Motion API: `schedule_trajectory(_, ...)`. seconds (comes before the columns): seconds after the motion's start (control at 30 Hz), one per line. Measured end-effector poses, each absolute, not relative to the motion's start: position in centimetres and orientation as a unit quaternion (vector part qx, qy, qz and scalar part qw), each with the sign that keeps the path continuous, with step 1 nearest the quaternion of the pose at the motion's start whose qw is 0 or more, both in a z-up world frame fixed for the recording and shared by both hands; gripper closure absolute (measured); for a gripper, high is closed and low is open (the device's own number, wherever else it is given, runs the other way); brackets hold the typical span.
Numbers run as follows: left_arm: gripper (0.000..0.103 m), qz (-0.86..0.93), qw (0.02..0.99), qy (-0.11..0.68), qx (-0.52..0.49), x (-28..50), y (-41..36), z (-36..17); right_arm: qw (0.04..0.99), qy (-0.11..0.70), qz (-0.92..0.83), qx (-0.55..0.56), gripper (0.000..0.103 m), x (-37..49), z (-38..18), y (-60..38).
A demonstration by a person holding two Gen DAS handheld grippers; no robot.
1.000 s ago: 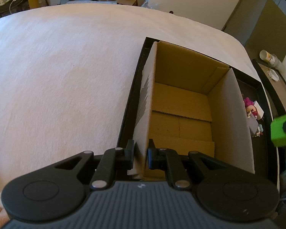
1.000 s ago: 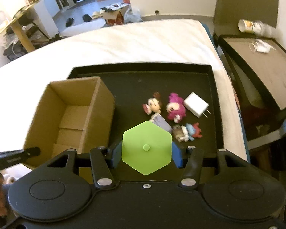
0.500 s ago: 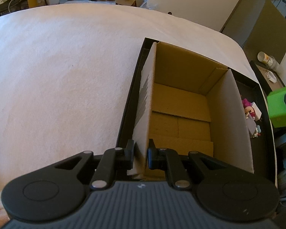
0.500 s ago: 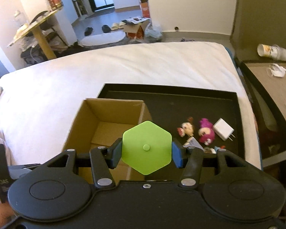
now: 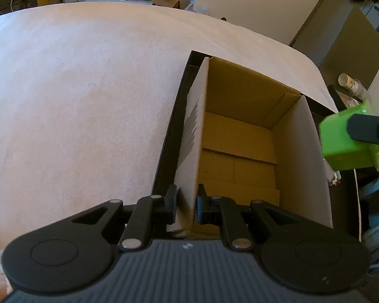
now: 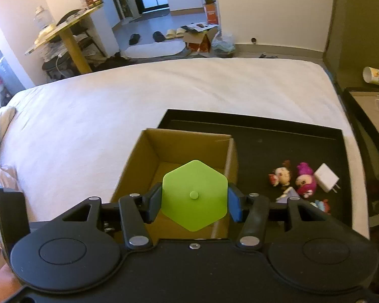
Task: Organize rigid objects
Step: 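Lift the green block with the right gripper and carry it over the box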
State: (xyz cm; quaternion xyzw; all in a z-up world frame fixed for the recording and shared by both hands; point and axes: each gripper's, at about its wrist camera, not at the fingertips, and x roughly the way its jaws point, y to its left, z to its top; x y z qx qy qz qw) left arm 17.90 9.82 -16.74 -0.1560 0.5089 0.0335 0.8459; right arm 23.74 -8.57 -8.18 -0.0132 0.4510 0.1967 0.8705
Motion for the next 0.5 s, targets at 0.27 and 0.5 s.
schedule_trajectory(0.27, 0.089, 0.032, 0.845, 0.507, -0.168, 17.9, 10.3, -16.8, 0.862, 0.454, 0.222, -0.021, 0.051, 23.4, -8.8, -6.0)
schedule_trajectory(0.5, 0.089, 0.028, 0.845, 0.504, -0.174, 17.7, 10.5, -16.8, 0.851, 0.471, 0.228, -0.028, 0.051, 23.4, -10.5, -4.3)
